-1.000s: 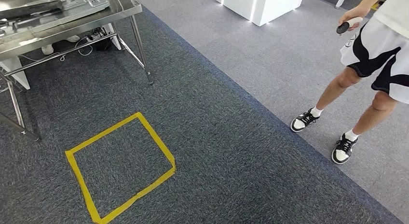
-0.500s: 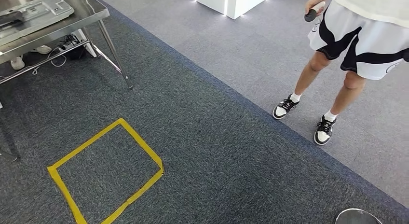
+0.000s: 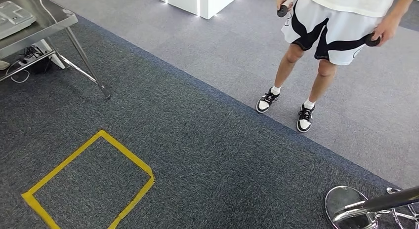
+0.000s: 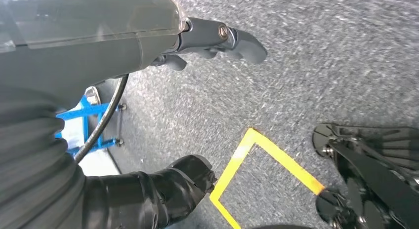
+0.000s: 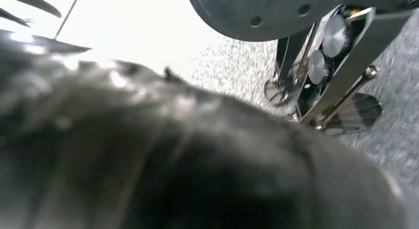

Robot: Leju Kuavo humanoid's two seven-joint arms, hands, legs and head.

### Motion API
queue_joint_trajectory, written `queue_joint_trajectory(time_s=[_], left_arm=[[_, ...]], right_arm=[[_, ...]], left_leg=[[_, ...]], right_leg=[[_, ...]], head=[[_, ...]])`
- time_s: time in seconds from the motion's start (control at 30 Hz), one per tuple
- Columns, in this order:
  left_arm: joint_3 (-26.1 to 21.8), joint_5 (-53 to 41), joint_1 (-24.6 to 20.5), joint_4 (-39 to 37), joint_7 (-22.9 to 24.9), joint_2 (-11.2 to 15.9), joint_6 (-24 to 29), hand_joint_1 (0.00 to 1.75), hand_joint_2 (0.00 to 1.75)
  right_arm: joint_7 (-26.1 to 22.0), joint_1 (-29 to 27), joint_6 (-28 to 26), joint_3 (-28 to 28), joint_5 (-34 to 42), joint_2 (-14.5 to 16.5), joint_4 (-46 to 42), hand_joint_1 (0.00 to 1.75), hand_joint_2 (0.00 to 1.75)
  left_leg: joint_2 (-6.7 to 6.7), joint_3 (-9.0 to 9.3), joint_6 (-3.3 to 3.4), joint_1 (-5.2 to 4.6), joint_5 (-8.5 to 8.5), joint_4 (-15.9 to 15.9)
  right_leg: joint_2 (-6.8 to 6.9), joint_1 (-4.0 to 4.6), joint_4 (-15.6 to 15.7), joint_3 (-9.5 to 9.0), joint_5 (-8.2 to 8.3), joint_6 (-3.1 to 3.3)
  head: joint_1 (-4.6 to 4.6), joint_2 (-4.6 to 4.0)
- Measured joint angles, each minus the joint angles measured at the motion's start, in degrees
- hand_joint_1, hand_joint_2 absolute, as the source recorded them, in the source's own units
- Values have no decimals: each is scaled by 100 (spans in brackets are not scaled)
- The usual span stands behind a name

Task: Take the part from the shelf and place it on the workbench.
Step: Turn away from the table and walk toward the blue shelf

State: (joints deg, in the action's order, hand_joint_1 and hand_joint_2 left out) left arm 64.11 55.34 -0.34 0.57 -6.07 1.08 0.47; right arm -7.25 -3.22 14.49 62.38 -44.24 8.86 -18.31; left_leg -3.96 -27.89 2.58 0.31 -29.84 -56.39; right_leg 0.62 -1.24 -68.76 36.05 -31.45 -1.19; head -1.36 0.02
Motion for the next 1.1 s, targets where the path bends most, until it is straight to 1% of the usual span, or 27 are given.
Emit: queue_joint_trajectory(time_s=[0.07, 0.1, 0.13, 0.2, 0.27, 0.33, 0.37, 0.4, 0.43, 0.47, 0.5, 0.53, 0.57, 0.6, 0.63, 0.7, 0.73, 0.77, 0.8, 0.83, 0.87, 0.9, 0.93, 0.97, 1.0, 1.03, 1.1], left_arm=[[0, 21, -11, 0, -1, -4, 10, 0, 175], [0, 29, -20, 0, -2, -6, 15, 0, 175], [0, 34, -33, 0, -1, -7, 19, 0, 175], [0, 37, -69, 0, -1, -7, 21, 0, 175], [0, 41, -81, 0, 0, -9, 22, 0, 175], [0, 45, -71, 0, 0, -14, 21, 0, 175], [0, 46, -64, 0, 0, -15, 21, 0, 175], [0, 46, -58, 0, 1, -15, 22, 0, 175], [0, 46, -53, 0, 1, -14, 22, 0, 175], [0, 46, -49, 0, 1, -14, 23, 0, 175], [0, 47, -44, 0, 1, -14, 23, 0, 175], [0, 47, -31, -3, 2, -12, 23, 0, 175], [0, 47, -19, -6, 2, -8, 23, 0, 175], [0, 47, -12, -10, 2, -5, 24, 0, 175], [0, 48, -12, -14, 2, -1, 25, 0, 175], [0, 48, -36, -15, 1, 1, 26, 0, 175], [0, 48, -48, -15, 1, -1, 27, 0, 175], [0, 48, -52, -15, 1, -3, 27, 0, 175], [0, 48, -46, -15, 1, -5, 27, 0, 175], [0, 49, -37, -15, 1, -7, 26, 0, 175], [0, 50, -23, -15, 2, -7, 26, 0, 175], [0, 52, -15, -15, 2, -7, 28, 0, 175], [0, 56, -13, -15, 3, -7, 31, 0, 175], [0, 61, -14, -15, 3, -7, 34, 0, 175], [0, 66, -17, -15, 3, -8, 36, 0, 175], [0, 75, -23, -15, 3, -9, 36, 0, 175], [0, 93, -30, -16, 3, -12, 36, 0, 175]], right_arm=[[-18, 14, 3, 0, -52, -21, 22, 0, 0], [-29, 21, 3, 0, -72, -28, 34, 0, 0], [-38, 27, 3, 0, -85, -32, 46, 0, 0], [-50, 26, 3, 1, -95, -37, 72, 0, 0], [-53, 29, 3, 2, -98, -43, 91, 0, 0], [-56, 39, 3, 2, -98, -48, 101, 0, 0], [-57, 43, 3, 2, -98, -50, 103, 0, 0], [-58, 44, 3, 2, -98, -50, 107, 0, 0], [-58, 43, 3, 2, -98, -51, 110, 0, 0], [-58, 42, 3, 2, -98, -51, 114, 0, 0], [-58, 42, 3, 2, -98, -51, 117, 0, 0], [-58, 43, 3, 2, -98, -49, 122, 0, 0], [-58, 49, 3, 2, -98, -48, 128, 0, 0], [-58, 57, 3, 2, -98, -46, 133, 0, 0], [-58, 62, 3, 2, -98, -45, 139, 0, 0], [-58, 62, 3, 2, -98, -45, 150, 0, 0], [-58, 57, 3, 2, -98, -48, 156, 0, 0], [-58, 56, 3, 2, -99, -51, 160, 0, 0], [-58, 59, 3, 2, -100, -55, 161, 0, 0], [-58, 64, 3, 2, -103, -60, 162, 0, 0], [-60, 68, 3, 2, -111, -61, 163, 0, 0], [-63, 69, 3, 2, -128, -61, 166, 0, 0], [-68, 68, 4, 2, -153, -62, 170, 0, 0], [-75, 65, 4, 3, -180, -62, 175, 0, 0], [-82, 62, 5, 4, -208, -66, 181, 0, 0], [-90, 62, 10, 5, -231, -70, 186, 0, 0], [-101, 70, 39, 9, -275, -78, 193, 0, 0]], left_leg=[[-87, -2, -53, -16, -40, -50], [-127, 0, -82, -27, -57, -70], [-165, 5, -110, -37, -65, -79], [-210, 29, -167, -33, -80, -84], [-12, -38, -227, -7, -250, -274], [265, -320, -265, 17, -624, -889], [322, -510, -272, 22, -799, -1288], [342, -660, -273, 25, -890, -1597], [349, -726, -266, 25, -862, -1720], [360, -686, -252, 25, -718, -1616], [402, -538, -230, 25, -484, -1280], [505, -359, -201, 25, -264, -865], [619, -204, -175, 23, -109, -493], [714, -108, -155, 16, -26, -241], [767, -78, -140, 6, -18, -137], [688, -74, -100, -1, 10, -76], [619, -52, -67, 6, 44, -27], [547, -31, -27, 16, 84, 25], [471, -20, 6, 26, 118, 72], [395, -15, 28, 16, 133, 84], [326, -34, 42, 5, 139, 84], [254, -53, 45, -5, 136, 77], [184, -67, 43, -12, 129, 67], [121, -78, 38, -14, 118, 54], [65, -80, 24, -12, 102, 33], [15, -70, 1, -12, 79, 3], [-65, -57, -65, -28, 23, -59]], right_leg=[[188, 22, 698, -391, 209, 38], [240, 42, 877, -477, 242, 62], [243, 64, 926, -482, 231, 86], [143, 62, 950, -459, 268, 143], [61, 37, 997, -448, 313, 221], [-23, 39, 1016, -418, 348, 276], [-77, 49, 1014, -399, 358, 288], [-138, 60, 1010, -386, 364, 294], [-205, 67, 1006, -382, 368, 296], [-274, 72, 999, -386, 370, 295], [-344, 74, 992, -395, 370, 294], [-408, 70, 985, -398, 372, 290], [-471, 73, 972, -392, 376, 274], [-527, 70, 964, -374, 387, 248], [-576, 63, 961, -349, 403, 212], [-679, 52, 979, -316, 445, 125], [-656, 54, 954, -297, 428, 96], [-571, 64, 855, -246, 350, 74], [-443, 76, 640, -149, 201, 60], [-293, 76, 323, -3, 4, 52], [-196, 70, -41, 161, -190, 37], [-144, 55, -356, 297, -319, 20], [-113, 37, -512, 351, -347, 3], [-88, 18, -462, 299, -273, -11], [-49, 3, -187, 130, -115, -22], [40, -6, 230, -108, 48, -22], [216, 9, 844, -446, 237, 13]], head=[[-1, 0], [-3, 0], [-3, 0], [-3, 0], [-3, 0], [-4, 0], [-5, 0], [-5, 0], [-5, 0], [-5, 0], [-4, 0], [-3, 0], [-3, 0], [-3, 0], [-3, 0], [-3, 0], [-1, 0], [2, 0], [5, 0], [8, 0], [10, 0], [10, 0], [9, 0], [10, 0], [9, 0], [10, 0], [9, 0]])
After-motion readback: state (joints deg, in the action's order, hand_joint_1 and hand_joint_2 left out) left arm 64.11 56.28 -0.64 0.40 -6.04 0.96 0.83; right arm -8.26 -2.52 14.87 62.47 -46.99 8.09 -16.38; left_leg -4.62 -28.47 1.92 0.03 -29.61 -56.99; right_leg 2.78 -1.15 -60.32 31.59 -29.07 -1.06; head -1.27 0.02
